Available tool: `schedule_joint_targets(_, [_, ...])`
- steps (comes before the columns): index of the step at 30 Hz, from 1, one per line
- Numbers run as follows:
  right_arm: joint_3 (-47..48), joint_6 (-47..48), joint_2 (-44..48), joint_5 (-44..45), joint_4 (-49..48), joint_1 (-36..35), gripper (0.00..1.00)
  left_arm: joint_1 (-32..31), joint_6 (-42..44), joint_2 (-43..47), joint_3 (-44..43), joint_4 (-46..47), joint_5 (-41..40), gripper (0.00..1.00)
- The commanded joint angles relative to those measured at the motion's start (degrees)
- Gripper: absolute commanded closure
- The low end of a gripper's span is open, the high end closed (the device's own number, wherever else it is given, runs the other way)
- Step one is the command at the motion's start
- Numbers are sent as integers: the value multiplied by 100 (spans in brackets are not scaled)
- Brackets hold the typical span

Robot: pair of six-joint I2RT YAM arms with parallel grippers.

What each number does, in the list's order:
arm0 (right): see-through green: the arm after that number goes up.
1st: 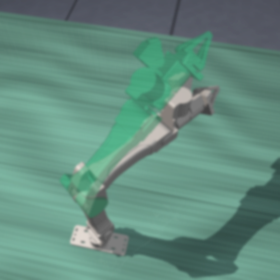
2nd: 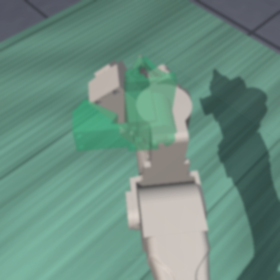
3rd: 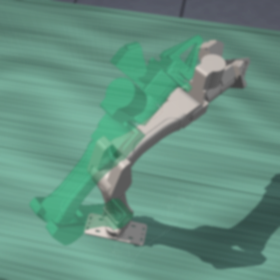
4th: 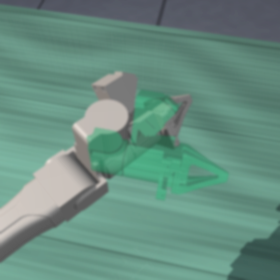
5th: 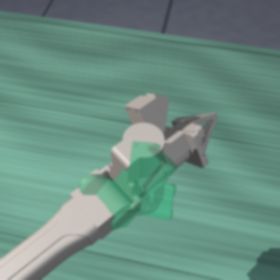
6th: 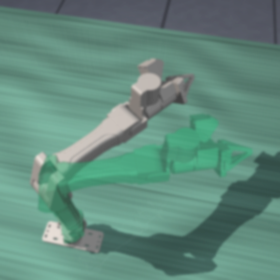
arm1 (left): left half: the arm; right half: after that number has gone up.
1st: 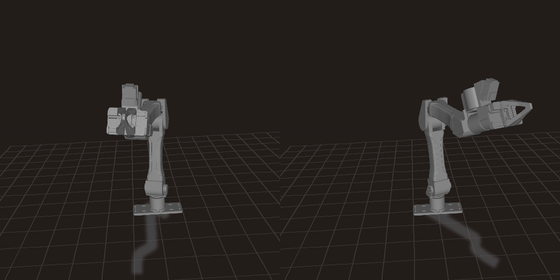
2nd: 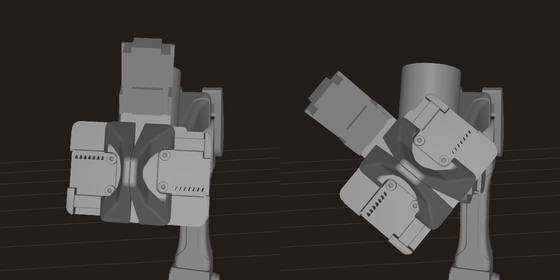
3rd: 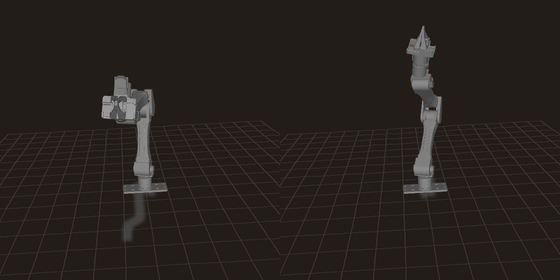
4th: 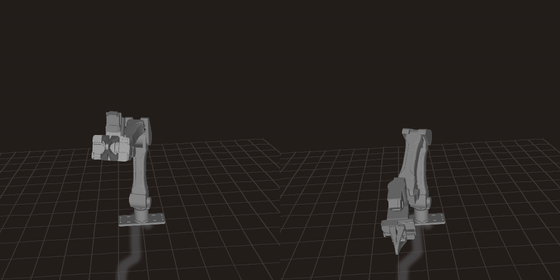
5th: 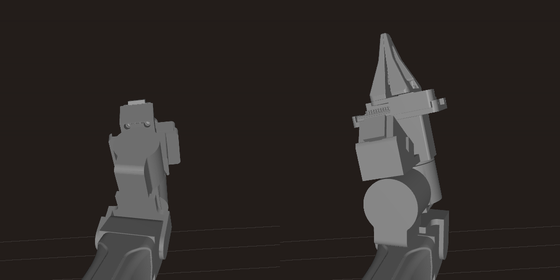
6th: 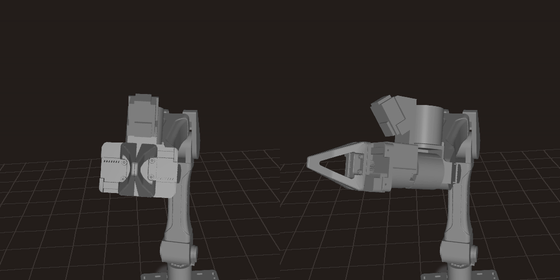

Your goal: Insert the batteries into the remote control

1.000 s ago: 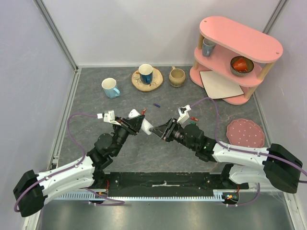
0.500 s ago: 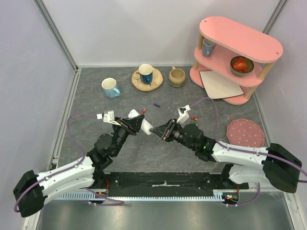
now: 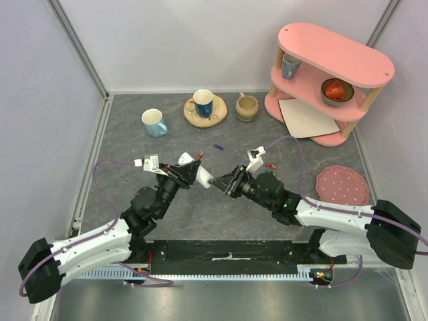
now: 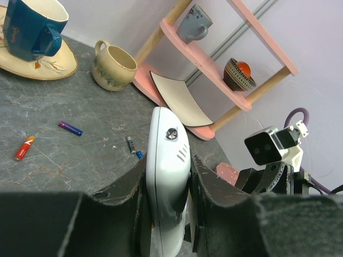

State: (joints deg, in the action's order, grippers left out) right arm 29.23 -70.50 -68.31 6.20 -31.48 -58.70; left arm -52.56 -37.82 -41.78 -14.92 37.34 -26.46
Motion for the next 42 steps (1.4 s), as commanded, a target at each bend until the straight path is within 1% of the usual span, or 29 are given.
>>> schedule_joint_targets(1, [320,10,81,-57,-341,-10,71,-115,161,56,-143,115,79,98])
schedule_joint_targets(19, [346,54,169,-31,-279,-10,71,-141,363,3,-204,-86,53,98])
schedule_joint_targets(31, [355,98,231,-13,-183,-10,70,-141,337,3,-205,-122,-43,98])
schedule_joint_targets(32, [346,98,248,-22,-156,-10,69,-141,320,21,-196,-87,-61,98])
schedule_joint_targets(34, [302,54,275,-57,-112,-10,61,-150,284,47,-126,44,-131,98])
schedule_joint_targets(35, [250,10,292,-66,-104,-10,54,-141,284,56,-117,184,-149,98])
schedule_joint_targets(36, [223,-16,318,-66,-103,-10,41,-150,284,65,-117,229,-158,98])
schedule_joint_targets(37, [188,-43,336,-66,-77,-10,37,-150,310,65,-134,264,-184,98])
schedule_joint_targets(39, [135,-78,380,-57,-68,-10,34,-150,337,38,-169,352,-184,98])
schedule_joint_targets(42, [91,-87,433,-40,-77,-10,37,-141,355,3,-231,379,-158,98])
